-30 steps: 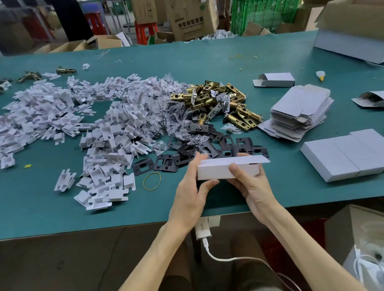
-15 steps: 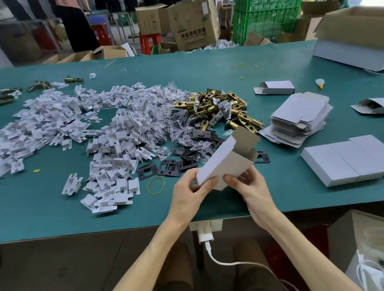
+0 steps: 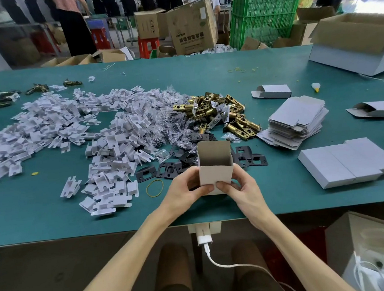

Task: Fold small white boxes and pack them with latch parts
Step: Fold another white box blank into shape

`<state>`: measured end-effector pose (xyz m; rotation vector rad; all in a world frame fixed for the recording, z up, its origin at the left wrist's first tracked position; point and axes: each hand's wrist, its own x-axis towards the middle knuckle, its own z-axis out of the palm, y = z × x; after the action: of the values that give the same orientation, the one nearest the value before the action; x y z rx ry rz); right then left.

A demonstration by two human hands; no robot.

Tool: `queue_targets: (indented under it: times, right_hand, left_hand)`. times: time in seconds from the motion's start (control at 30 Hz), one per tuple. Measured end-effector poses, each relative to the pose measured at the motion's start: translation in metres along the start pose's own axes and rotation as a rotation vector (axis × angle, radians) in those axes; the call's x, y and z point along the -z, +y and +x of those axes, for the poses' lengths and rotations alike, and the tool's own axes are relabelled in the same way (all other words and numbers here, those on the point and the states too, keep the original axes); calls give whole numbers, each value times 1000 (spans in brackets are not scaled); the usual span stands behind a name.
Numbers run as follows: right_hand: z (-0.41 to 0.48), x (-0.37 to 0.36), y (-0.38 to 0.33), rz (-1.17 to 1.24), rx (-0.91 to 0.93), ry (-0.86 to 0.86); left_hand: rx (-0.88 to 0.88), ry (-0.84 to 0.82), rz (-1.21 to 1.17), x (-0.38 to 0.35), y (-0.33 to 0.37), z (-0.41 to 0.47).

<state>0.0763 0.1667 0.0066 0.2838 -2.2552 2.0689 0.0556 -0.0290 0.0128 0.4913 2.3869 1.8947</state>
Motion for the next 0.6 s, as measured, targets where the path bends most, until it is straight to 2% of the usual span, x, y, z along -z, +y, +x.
queue_targets:
  times: [0.1,0.3,0.47,0.6]
  right_hand:
    - [0,-1,1,-17,1,-10]
    - [1,-4,1,-29,-34,70]
    - [12,-7,-5,-49,-87,113]
    - [66,-5,-22,-241,-54,137]
  left_hand:
    - [0,5,27,6,0,4]
    - [42,140,-11,25,-9,11]
    - [59,139,-28,25,-17,11]
    - [62,139,-63,27,-18,12]
